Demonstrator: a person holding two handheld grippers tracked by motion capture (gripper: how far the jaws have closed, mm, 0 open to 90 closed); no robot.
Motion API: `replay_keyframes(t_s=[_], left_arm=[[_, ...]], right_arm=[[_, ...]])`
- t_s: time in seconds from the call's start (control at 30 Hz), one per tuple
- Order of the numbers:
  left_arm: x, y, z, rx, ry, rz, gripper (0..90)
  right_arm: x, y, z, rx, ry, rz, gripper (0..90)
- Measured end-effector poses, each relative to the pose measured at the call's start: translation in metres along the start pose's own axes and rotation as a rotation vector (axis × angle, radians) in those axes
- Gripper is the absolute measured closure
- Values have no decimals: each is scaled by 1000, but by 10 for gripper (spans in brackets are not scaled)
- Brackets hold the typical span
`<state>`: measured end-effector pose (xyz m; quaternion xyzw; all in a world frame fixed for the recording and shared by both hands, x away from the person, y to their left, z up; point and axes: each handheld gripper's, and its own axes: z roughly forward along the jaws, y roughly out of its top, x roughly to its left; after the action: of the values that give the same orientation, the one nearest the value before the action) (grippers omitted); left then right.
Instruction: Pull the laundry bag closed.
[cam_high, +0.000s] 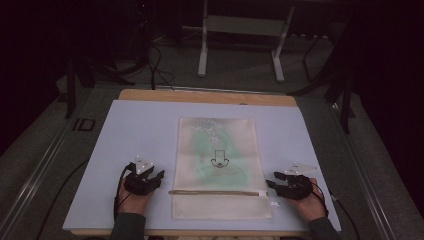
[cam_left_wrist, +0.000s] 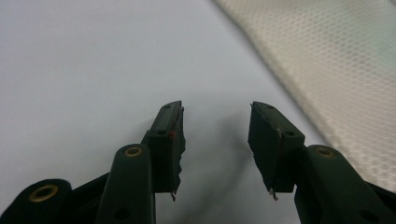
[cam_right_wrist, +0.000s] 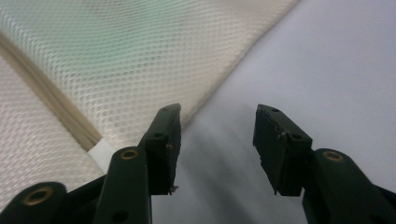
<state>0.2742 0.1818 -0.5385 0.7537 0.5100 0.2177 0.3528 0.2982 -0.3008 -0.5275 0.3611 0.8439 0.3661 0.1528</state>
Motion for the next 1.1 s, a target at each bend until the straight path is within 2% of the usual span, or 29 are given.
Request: replay_keyframes(t_s=[0.43, 0.6, 1.1], left_arm=[[0, 0, 0, -7, -59, 20, 556], [-1, 1, 0, -9, -73, 24, 576], [-2, 0, 1, -5, -116, 34, 562]], right_arm=[[7, 5, -2, 65, 27, -53, 518], [10, 8, -4, 90, 32, -79, 533], [16, 15, -7, 157, 60, -155, 538]])
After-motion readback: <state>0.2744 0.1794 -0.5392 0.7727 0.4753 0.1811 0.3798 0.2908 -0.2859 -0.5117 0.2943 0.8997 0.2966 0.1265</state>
